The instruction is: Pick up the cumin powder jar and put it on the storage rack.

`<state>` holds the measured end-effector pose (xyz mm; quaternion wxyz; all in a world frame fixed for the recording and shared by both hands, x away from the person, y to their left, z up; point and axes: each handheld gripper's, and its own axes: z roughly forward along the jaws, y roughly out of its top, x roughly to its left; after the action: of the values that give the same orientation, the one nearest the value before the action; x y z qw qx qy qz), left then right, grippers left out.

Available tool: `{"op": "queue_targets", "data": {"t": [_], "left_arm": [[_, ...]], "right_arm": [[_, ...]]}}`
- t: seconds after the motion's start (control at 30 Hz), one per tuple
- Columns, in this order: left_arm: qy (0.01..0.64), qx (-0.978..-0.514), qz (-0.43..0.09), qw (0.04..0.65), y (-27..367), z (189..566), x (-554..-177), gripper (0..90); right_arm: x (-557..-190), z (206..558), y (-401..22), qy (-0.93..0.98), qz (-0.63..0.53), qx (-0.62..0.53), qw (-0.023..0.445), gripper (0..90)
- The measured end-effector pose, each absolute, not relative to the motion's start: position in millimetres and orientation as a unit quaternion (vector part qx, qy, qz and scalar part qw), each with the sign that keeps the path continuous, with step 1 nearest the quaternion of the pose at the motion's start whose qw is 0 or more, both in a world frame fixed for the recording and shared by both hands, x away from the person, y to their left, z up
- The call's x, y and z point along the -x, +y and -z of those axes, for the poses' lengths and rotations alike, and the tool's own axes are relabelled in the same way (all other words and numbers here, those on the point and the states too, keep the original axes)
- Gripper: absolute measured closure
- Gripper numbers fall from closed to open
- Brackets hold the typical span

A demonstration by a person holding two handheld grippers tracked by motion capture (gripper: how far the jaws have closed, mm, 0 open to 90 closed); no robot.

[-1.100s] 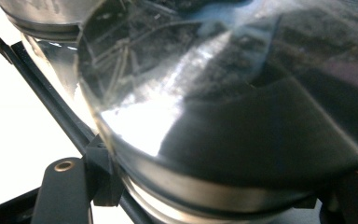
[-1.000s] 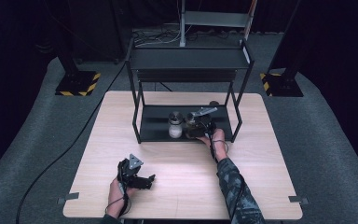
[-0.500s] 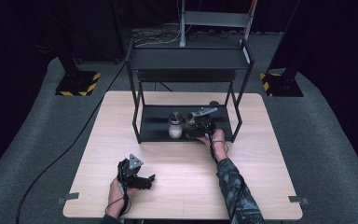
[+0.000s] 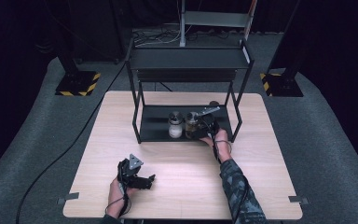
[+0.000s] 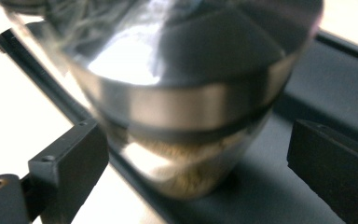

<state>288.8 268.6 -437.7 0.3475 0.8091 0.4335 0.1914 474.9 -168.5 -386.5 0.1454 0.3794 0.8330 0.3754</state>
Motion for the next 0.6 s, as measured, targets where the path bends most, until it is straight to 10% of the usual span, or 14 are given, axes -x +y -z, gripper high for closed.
{"op": "queue_targets", "data": {"t": [0.6], "left_arm": [[0.434,-0.809,-0.192,0.347,268,438,-289,2.8]], "right_arm": [[-429,364,-185,0.846,-0.338,-0.38,0.158,2.2]]}}
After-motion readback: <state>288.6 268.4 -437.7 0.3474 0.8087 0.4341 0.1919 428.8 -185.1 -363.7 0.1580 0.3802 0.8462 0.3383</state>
